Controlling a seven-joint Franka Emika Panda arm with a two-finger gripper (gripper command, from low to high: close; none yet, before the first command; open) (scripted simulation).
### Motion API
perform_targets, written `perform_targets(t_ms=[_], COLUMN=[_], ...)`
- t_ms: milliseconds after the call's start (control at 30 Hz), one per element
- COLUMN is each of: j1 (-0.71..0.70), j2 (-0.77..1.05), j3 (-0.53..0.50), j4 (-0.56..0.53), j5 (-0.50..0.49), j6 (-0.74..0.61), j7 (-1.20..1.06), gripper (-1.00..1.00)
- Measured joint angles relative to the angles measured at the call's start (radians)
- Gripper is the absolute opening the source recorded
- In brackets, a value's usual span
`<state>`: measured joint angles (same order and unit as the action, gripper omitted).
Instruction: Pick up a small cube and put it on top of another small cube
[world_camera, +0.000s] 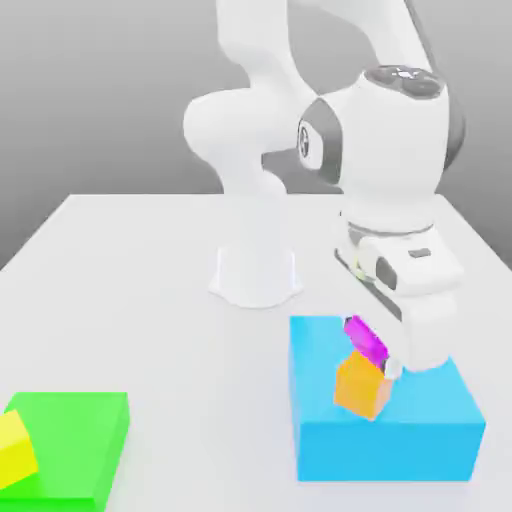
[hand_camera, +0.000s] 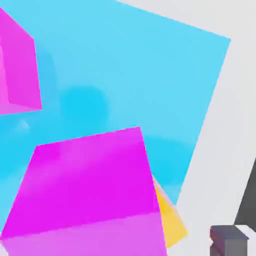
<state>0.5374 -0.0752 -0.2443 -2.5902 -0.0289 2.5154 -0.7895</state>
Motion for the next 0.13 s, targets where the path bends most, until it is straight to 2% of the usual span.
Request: perform_targets(t_ms=[67, 133], j1=[0.000, -0.002], j2=[0.000, -0.048], j3=[0.000, 0.003], j4=[0.000, 0.016], j5=[0.001, -0.011], j6=[0.001, -0.063], j7=[-0.001, 0.009], gripper=[1.00, 1.00])
